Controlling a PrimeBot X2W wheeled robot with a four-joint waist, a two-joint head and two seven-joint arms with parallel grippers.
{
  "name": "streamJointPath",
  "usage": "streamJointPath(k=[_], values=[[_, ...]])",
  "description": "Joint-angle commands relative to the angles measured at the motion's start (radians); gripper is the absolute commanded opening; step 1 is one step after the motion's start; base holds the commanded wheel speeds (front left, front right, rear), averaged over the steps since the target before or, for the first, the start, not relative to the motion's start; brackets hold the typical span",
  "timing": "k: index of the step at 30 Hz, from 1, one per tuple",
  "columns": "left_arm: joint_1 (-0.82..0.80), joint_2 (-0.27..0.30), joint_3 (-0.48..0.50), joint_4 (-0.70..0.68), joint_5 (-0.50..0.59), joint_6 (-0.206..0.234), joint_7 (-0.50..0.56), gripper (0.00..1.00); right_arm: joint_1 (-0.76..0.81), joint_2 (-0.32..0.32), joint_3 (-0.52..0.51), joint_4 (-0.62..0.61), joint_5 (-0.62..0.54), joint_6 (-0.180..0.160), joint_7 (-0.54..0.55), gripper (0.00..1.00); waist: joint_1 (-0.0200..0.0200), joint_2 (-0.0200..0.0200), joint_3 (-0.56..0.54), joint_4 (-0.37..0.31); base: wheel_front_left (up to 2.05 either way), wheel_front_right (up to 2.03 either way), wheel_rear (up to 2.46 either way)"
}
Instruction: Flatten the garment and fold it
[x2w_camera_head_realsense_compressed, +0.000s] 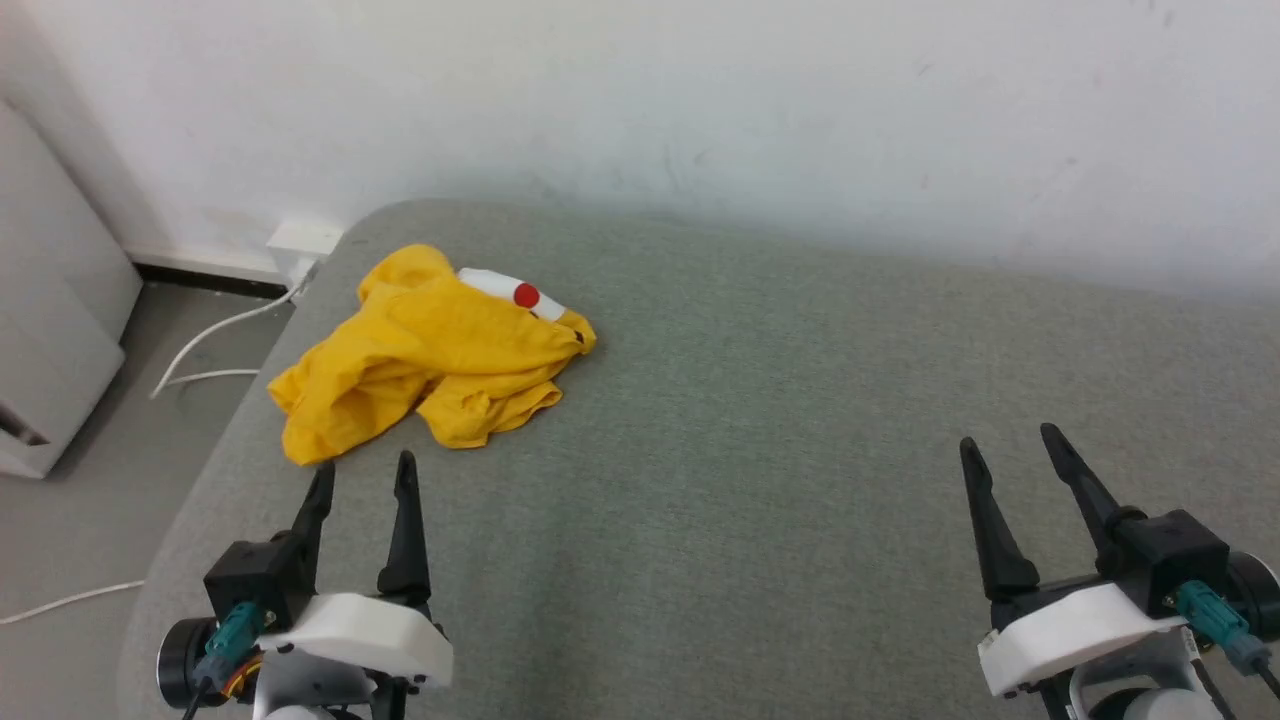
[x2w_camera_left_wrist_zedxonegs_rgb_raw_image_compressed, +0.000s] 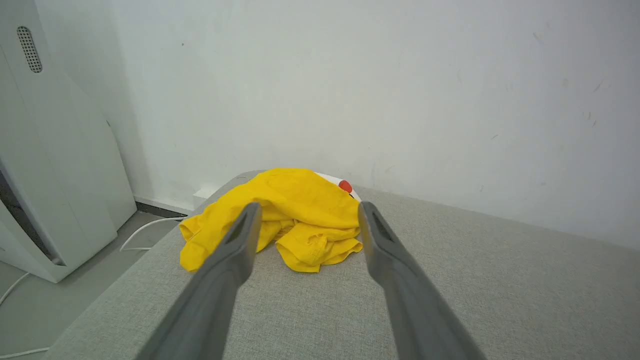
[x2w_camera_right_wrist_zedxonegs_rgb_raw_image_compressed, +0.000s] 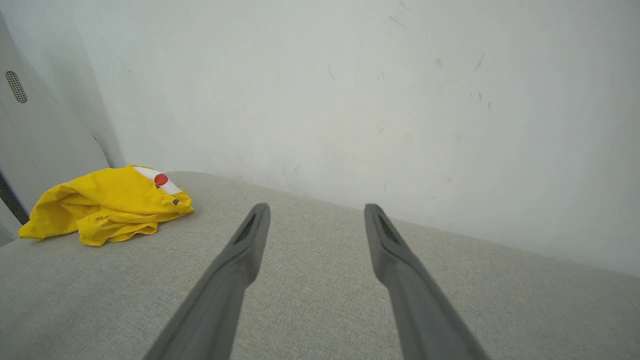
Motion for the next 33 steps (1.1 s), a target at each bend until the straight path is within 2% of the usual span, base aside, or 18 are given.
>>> streamJointPath(k=[1, 8, 16, 26, 33], values=[[0.002, -0.001, 0.004, 0.004, -0.013, 0.007, -0.013, 1.00, 0.006, 0.002, 0.002, -0.009, 0.006, -0.001, -0.012, 1.00, 0.0000, 0.0000, 0.002, 0.023, 0.00, 0.00, 0.00], [-0.002, -0.001, 0.001, 0.004, -0.038, 0.013, -0.028, 1.00, 0.004, 0.002, 0.004, -0.013, 0.006, -0.001, -0.022, 1.00, 0.0000, 0.0000, 0.012, 0.051, 0.00, 0.00, 0.00], [-0.044, -0.001, -0.005, 0.015, -0.058, 0.007, -0.042, 1.00, -0.002, 0.002, 0.005, -0.023, 0.005, -0.001, -0.026, 1.00, 0.0000, 0.0000, 0.034, 0.054, 0.00, 0.00, 0.00], [-0.252, 0.010, 0.055, 0.053, -0.030, -0.034, -0.063, 1.00, -0.041, 0.003, 0.021, -0.047, -0.015, -0.001, -0.022, 1.00, 0.0000, 0.0000, 0.116, -0.007, 0.00, 0.00, 0.00], [-0.446, 0.092, 0.073, 0.219, -0.039, -0.068, -0.048, 1.00, -0.078, 0.003, 0.028, -0.049, -0.015, -0.001, -0.030, 1.00, 0.0000, 0.0000, 0.183, -0.075, 0.00, 0.00, 0.00]])
